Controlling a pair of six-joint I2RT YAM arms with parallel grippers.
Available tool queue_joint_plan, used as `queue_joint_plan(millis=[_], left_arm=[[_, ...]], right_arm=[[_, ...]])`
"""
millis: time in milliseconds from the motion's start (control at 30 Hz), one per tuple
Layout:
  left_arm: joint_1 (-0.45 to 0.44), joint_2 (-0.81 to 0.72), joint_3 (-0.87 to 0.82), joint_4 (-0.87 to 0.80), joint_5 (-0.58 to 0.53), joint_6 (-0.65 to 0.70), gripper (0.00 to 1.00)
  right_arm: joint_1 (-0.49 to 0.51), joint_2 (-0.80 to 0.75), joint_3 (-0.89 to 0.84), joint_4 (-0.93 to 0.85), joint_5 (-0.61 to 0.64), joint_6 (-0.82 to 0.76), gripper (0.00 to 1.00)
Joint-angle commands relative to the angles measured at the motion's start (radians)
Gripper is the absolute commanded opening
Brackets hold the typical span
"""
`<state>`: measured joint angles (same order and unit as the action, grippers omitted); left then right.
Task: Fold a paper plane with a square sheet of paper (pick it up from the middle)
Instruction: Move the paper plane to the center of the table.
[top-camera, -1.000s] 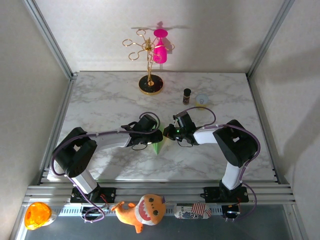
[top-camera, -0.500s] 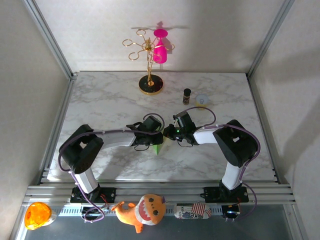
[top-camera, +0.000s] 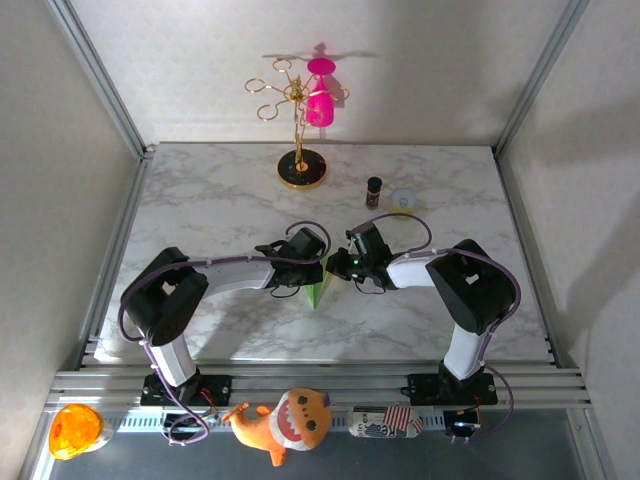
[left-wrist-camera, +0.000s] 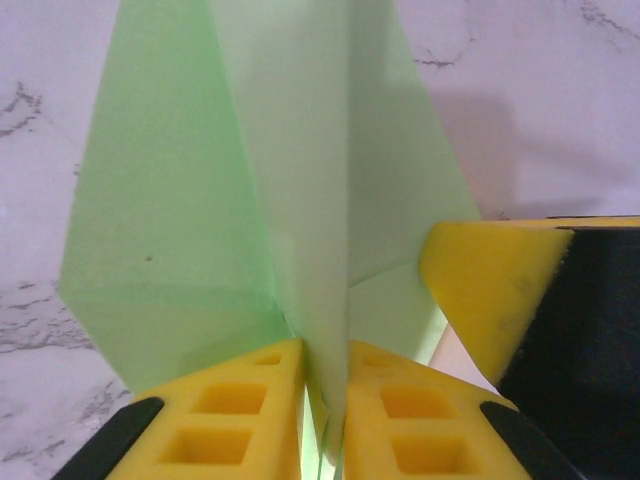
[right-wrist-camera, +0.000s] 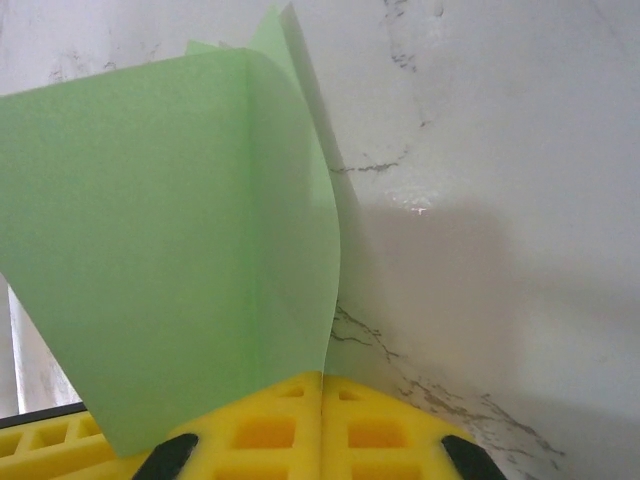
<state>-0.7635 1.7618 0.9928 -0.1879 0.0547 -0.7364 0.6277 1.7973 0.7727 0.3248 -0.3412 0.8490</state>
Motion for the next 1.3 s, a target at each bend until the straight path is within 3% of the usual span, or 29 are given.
queue_joint_plan(millis=[0, 367, 867, 1267], left_arm=[[-0.007, 0.030, 0.027, -0.053, -0.030, -0.006, 0.16], [-0.016, 0.055, 0.064, -0.108, -0.053, 0.017, 0.23], [-0.019, -0.009, 0.029, -0.077, 0.025, 0.036, 0.35], [-0.030, 0.060, 0.069, -0.148, -0.044, 0.036, 0.30]], right_arm=[[-0.006, -0.001, 0.024, -0.020, 0.001, -0.020, 0.05], [-0.006, -0.002, 0.023, -0.018, 0.003, -0.019, 0.05], [-0.006, 0.000, 0.023, -0.022, 0.005, -0.019, 0.05], [-0.006, -0.003, 0.025, -0.023, 0.007, -0.019, 0.05]])
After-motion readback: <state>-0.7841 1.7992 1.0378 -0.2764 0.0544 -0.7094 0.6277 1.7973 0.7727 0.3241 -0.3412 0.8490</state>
